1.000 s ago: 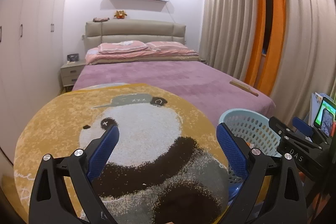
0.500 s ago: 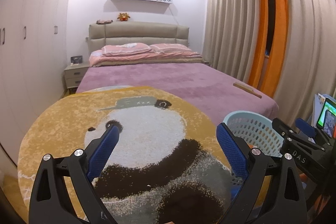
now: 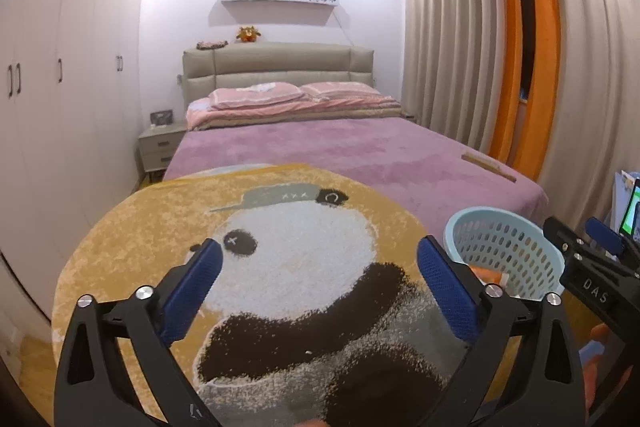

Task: Collect trash

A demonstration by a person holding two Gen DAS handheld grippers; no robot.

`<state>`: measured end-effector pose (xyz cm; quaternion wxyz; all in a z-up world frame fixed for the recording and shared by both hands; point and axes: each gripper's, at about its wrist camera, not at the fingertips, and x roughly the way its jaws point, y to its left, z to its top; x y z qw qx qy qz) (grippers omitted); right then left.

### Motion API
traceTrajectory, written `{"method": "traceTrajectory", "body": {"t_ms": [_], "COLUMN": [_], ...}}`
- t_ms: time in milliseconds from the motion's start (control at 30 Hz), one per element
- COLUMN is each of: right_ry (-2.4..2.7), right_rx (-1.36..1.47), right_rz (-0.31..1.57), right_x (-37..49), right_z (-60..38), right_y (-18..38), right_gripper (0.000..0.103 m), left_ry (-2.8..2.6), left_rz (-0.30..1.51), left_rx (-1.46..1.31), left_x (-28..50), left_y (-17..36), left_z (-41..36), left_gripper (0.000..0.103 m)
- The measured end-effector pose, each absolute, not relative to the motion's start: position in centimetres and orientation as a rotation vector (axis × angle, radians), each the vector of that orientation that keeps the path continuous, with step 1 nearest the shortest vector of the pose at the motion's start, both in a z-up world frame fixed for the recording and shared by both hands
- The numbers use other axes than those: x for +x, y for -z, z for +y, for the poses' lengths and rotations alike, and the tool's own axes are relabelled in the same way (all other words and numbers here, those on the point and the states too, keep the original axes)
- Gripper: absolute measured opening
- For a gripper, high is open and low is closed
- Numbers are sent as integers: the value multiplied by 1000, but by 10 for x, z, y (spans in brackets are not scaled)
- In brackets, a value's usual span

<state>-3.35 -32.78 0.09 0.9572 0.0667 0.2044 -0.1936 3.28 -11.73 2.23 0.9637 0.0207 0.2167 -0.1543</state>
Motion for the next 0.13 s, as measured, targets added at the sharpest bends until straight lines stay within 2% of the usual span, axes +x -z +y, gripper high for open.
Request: {"method": "traceTrajectory", "body": {"t_ms": [133], "right_ry": [384], "right_rx": [131], "right_rz": [413], "right_x": [-33], "right_z": [-322], "right_y": [-4], "right_gripper": [76], "left_ry": [293], "left_rz": [434], "left_rx": [22], "left_x": [33], "left_y": [-25], "left_z": [-104], "left_gripper": [95]}}
